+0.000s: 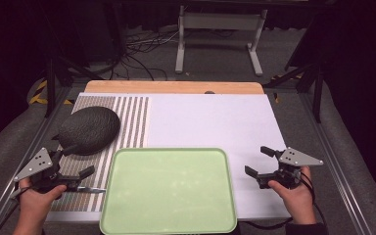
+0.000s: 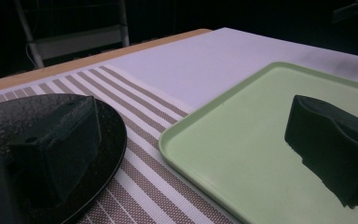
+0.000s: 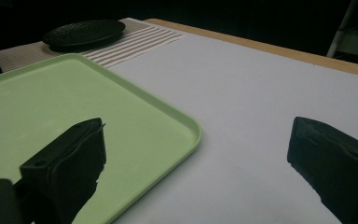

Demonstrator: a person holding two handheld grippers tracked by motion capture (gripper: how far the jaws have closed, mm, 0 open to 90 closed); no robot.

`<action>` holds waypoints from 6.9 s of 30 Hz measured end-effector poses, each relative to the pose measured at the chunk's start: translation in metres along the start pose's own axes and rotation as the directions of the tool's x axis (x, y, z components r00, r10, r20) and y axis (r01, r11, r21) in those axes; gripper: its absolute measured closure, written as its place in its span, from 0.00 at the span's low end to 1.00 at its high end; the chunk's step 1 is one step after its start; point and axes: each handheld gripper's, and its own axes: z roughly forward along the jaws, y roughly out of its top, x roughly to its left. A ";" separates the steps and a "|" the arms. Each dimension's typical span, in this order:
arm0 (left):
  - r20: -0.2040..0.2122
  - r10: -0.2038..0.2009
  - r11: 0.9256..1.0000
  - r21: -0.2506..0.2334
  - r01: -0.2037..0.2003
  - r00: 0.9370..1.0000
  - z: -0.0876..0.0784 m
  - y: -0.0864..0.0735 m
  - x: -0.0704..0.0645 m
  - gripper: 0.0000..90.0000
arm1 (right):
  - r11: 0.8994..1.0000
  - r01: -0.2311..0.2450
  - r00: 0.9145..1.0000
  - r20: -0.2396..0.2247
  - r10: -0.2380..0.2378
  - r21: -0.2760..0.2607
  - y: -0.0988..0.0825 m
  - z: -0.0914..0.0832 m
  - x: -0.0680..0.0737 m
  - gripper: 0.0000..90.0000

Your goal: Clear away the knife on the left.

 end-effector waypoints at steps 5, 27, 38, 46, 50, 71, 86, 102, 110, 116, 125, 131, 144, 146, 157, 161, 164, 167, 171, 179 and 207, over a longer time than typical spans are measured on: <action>-0.002 -0.024 1.000 0.001 0.024 1.000 -0.001 0.001 0.001 0.04 | 1.000 0.008 1.000 0.006 -0.007 -0.011 0.002 -0.002 0.002 0.05; -0.021 0.072 0.954 0.293 -0.062 0.997 -0.003 0.032 0.004 0.11 | 1.000 0.020 1.000 -0.005 -0.020 0.018 0.003 0.006 0.004 0.06; -0.010 0.145 0.849 0.515 -0.119 0.989 0.002 0.043 0.004 0.14 | 1.000 0.013 1.000 -0.005 -0.012 0.027 0.002 0.006 0.004 0.06; 0.052 0.166 0.771 0.616 -0.162 0.985 0.008 0.048 0.003 0.13 | 0.999 0.014 1.000 -0.010 -0.014 0.038 0.001 0.007 0.004 0.06; 0.081 0.228 0.710 0.668 -0.223 0.970 0.011 0.048 -0.001 0.14 | 0.999 0.012 1.000 -0.011 -0.012 0.039 0.001 0.006 0.004 0.06; 0.213 0.242 0.514 0.800 -0.311 0.947 0.022 0.051 0.000 0.14 | 0.999 0.012 1.000 -0.018 -0.011 0.053 -0.001 0.007 0.002 0.06; 0.324 0.208 0.376 0.845 -0.381 0.923 0.029 0.044 0.003 0.21 | 0.997 0.018 1.000 -0.025 -0.016 0.070 -0.002 0.010 0.004 0.06; 0.421 0.131 0.249 0.862 -0.441 0.897 0.029 0.026 0.024 0.47 | 0.995 0.028 0.999 -0.038 -0.024 0.091 -0.003 0.014 0.006 0.06; 0.506 0.164 0.179 0.829 -0.530 0.847 0.031 0.019 0.023 0.63 | 0.996 0.027 0.999 -0.039 -0.023 0.089 -0.003 0.014 0.005 0.06; 0.558 0.176 0.125 0.805 -0.580 0.811 0.031 0.016 0.019 0.76 | 0.996 0.025 0.999 -0.039 -0.021 0.087 -0.003 0.014 0.005 0.06; 0.583 0.224 0.067 0.790 -0.609 0.781 0.034 0.012 0.014 0.85 | 0.995 0.025 0.999 -0.040 -0.021 0.093 -0.004 0.015 0.006 0.06; 0.539 0.213 0.104 0.817 -0.567 0.815 0.034 0.018 0.011 0.86 | 0.995 0.026 0.999 -0.043 -0.022 0.096 -0.004 0.014 0.006 0.06; 0.300 0.166 0.187 0.926 -0.329 0.939 0.022 0.042 0.019 0.86 | 0.994 0.017 0.999 -0.036 -0.014 0.104 -0.004 0.014 0.005 0.06; 0.235 0.134 0.210 0.943 -0.259 0.963 0.022 0.045 0.020 0.86 | 0.994 0.015 0.999 -0.033 -0.012 0.111 -0.005 0.015 0.004 0.06; 0.163 0.036 0.303 0.938 -0.166 0.986 0.015 0.054 0.011 0.86 | 0.992 -0.017 1.000 -0.010 0.018 0.125 -0.007 0.013 0.001 0.07; 0.125 0.011 0.311 0.943 -0.123 0.992 0.015 0.057 0.009 0.86 | 0.991 -0.019 1.000 -0.010 0.020 0.132 -0.007 0.013 0.002 0.07; 0.043 -0.021 0.304 0.952 -0.034 0.999 0.017 0.062 0.006 0.86 | 0.991 -0.018 1.000 -0.010 0.020 0.133 -0.007 0.014 0.002 0.07; 0.003 -0.057 0.321 0.947 0.015 0.998 0.018 0.065 0.006 0.86 | 0.991 -0.017 1.000 -0.009 0.018 0.136 -0.007 0.014 0.001 0.07; -0.030 -0.088 0.329 0.942 0.058 0.996 0.019 0.070 0.006 0.86 | 0.991 -0.017 1.000 -0.008 0.019 0.135 -0.007 0.013 0.001 0.07; -0.038 -0.170 0.343 0.934 0.095 0.985 0.025 0.076 -0.001 0.86 | 0.991 -0.019 1.000 -0.009 0.020 0.130 -0.007 0.013 0.001 0.07; 0.108 -0.239 0.482 0.876 0.022 0.965 0.068 0.096 -0.043 0.86 | 0.992 -0.023 1.000 -0.016 0.025 0.124 -0.007 0.011 0.000 0.07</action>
